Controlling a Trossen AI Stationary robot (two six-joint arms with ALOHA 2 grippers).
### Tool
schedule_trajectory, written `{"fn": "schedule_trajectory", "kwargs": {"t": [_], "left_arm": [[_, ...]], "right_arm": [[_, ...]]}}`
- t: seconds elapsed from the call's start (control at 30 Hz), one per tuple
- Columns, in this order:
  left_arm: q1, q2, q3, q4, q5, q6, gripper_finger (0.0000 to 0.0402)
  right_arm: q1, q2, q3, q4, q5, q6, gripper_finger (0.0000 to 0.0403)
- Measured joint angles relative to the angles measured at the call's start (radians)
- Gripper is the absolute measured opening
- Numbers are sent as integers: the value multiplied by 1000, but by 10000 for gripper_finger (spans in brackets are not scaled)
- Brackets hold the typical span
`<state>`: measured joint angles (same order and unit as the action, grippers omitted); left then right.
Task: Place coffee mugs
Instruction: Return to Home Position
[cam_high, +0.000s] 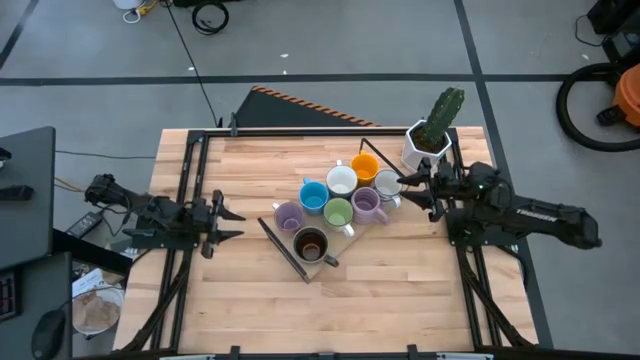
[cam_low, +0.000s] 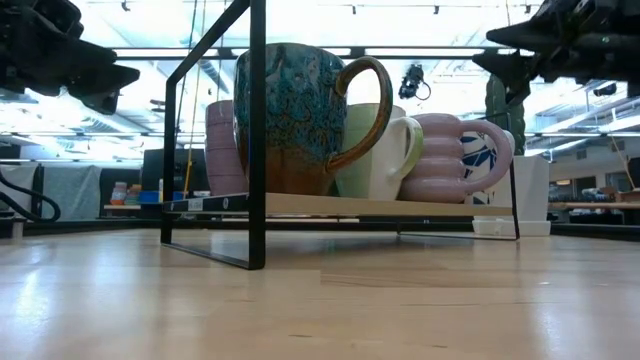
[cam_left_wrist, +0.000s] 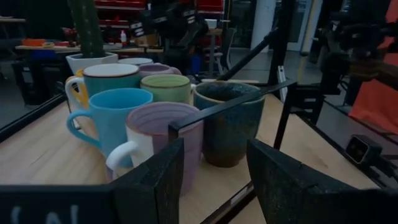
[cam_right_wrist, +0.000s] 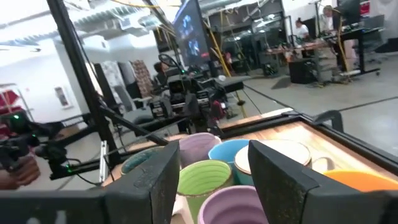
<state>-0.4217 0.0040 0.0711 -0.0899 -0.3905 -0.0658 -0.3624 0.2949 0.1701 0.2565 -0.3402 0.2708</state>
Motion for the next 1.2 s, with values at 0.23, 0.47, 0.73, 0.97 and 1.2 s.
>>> {"fn": "schedule_trajectory", "kwargs": {"t": [0.23,0.47,0.73,0.97,1.2], "left_arm": [[0,0,0,38,36,18,180],[0,0,0,124,15,82,180],[3,9,-62,174,-33,68,180],[5,8,-63,197,-35,124,180],[5,8,-63,192,-35,129,180]], "right_arm": [[-159,33,-70,120,-135,44,192],[-326,73,-129,263,-256,97,189],[-485,107,-164,383,-340,130,178],[-604,139,-164,402,-426,139,170],[-774,166,-164,398,-432,154,169]]}}
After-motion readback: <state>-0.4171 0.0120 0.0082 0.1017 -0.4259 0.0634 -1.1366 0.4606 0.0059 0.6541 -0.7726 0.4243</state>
